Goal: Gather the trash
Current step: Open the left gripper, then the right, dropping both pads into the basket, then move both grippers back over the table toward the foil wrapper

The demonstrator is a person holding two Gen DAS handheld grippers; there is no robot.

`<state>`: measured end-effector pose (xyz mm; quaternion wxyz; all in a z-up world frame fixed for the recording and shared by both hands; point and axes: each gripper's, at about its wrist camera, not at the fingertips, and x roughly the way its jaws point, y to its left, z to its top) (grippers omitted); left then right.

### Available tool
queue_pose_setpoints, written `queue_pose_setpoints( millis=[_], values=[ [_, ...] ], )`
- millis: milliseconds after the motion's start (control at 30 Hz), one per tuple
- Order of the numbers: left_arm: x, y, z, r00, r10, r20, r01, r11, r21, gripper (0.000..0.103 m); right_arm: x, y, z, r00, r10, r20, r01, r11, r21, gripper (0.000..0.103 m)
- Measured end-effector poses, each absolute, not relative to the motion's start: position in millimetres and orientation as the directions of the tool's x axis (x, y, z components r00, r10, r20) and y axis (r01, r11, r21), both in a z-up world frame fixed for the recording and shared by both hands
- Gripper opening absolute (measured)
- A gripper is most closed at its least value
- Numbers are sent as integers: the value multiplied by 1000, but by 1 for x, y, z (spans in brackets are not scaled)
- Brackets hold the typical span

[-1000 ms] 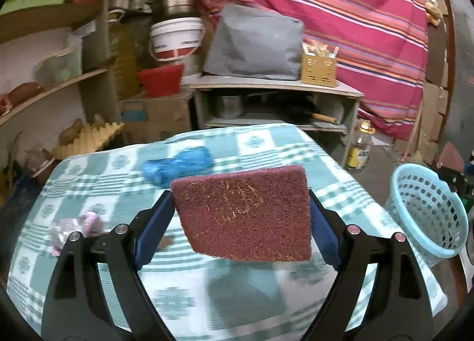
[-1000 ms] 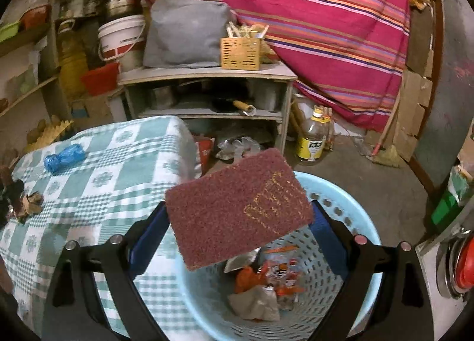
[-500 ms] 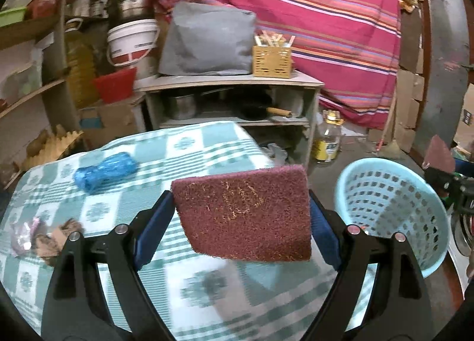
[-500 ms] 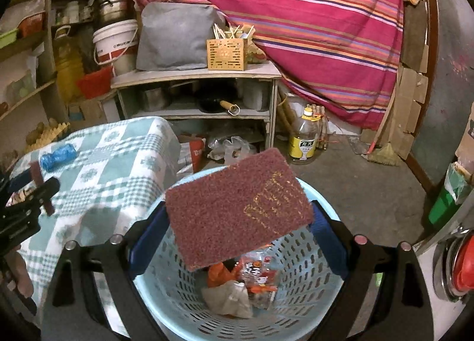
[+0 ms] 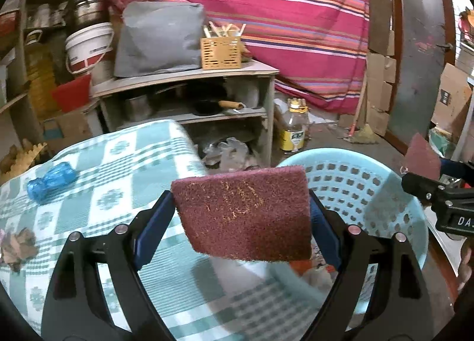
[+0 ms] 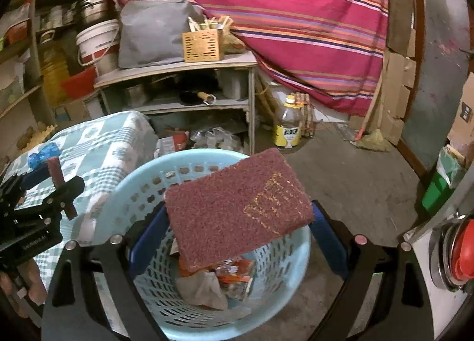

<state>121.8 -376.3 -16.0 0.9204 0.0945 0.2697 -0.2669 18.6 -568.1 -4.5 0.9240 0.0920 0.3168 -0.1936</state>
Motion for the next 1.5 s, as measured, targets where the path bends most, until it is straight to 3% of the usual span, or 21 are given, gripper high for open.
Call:
queue_pose_setpoints(
  millis=[267, 433, 567, 833, 967, 1267, 1500],
  values=[
    [125, -408, -14, 666, -494, -559, 592, 806, -7, 85, 11, -582, -9, 724, -295, -624, 434, 897, 80, 91],
    [124, -415, -10, 659, -510, -552, 609, 793, -6, 94, 12, -583, -10, 724, -287, -627, 429, 900, 83, 91],
    [127, -406, -8, 672, -497, -549, 591, 806, -6, 95, 15, -583, -9, 721, -283, -632, 429, 899, 87, 91],
    [135, -335, 6, 750, -392, -533, 476, 879, 24, 97, 37, -564, -10, 722, -252, -645, 401, 911, 94, 92],
    [142, -285, 16, 786, -329, -524, 409, 912, 39, 97, 47, -563, -16, 707, -247, -662, 430, 894, 125, 98],
    [160, -162, 33, 845, -184, -501, 239, 970, 46, 97, 67, -549, -23, 653, -303, -694, 512, 852, 110, 98],
    [173, -90, 29, 860, -86, -503, 138, 988, 66, 97, 75, -520, -7, 699, -313, -643, 504, 853, 133, 98]
  ],
)
